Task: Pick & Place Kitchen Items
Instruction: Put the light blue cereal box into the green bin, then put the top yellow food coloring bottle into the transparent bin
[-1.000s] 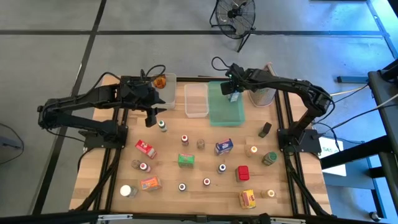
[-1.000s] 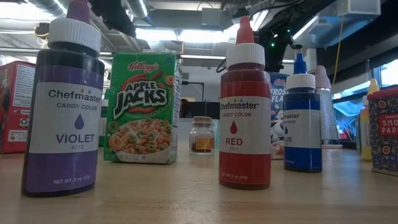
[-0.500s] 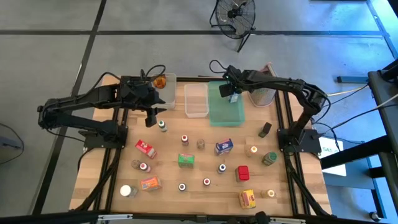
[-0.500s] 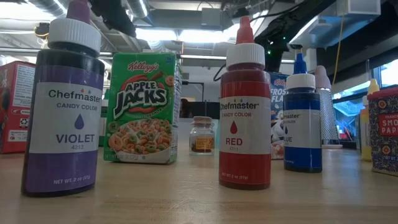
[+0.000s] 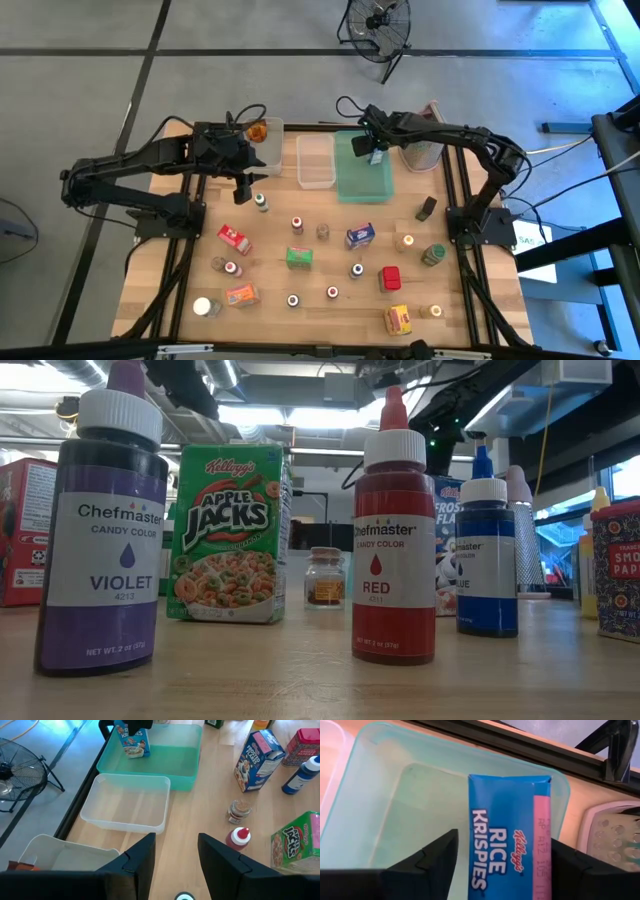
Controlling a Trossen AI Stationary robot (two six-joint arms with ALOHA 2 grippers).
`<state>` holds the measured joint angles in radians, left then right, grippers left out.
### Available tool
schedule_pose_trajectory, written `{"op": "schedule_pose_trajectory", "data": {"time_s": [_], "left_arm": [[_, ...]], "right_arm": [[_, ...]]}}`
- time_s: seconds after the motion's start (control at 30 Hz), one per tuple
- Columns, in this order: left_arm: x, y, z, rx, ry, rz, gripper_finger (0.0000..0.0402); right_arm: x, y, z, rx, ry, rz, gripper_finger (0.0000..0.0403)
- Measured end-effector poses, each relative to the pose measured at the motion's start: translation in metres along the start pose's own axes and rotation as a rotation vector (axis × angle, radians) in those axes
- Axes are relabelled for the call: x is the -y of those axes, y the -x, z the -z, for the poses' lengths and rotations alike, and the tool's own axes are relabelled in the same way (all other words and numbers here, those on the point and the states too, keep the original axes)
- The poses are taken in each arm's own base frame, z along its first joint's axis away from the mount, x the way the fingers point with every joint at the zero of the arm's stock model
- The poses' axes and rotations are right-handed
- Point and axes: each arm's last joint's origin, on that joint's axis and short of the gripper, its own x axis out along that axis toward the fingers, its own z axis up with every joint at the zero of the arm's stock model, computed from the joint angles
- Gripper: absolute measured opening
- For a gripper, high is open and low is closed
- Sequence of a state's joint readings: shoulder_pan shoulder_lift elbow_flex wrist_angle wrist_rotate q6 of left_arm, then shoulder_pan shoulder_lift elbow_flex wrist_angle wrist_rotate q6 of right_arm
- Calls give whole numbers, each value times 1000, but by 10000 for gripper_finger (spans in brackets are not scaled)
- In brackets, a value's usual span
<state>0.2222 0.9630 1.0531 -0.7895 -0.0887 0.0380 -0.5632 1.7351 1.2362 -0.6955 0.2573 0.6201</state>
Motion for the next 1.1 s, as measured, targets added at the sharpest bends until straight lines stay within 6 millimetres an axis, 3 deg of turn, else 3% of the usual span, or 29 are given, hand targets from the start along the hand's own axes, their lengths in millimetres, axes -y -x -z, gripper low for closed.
{"op": "schedule_pose_trajectory", "data": {"time_s": [0.23, 0.57, 0.83, 1.1], "left_arm": [[0, 0, 0, 0, 1, 0, 143], [0, 0, 0, 0, 2, -2, 143], [-1, 0, 0, -1, 2, -26, 143], [-1, 0, 0, -1, 21, -26, 143]], "right_arm": [[2, 10, -2, 25, -7, -8, 246], [12, 46, -6, 111, 2, -40, 246], [14, 94, 5, 193, 90, -125, 246], [14, 155, 38, 222, 324, -346, 245]]}}
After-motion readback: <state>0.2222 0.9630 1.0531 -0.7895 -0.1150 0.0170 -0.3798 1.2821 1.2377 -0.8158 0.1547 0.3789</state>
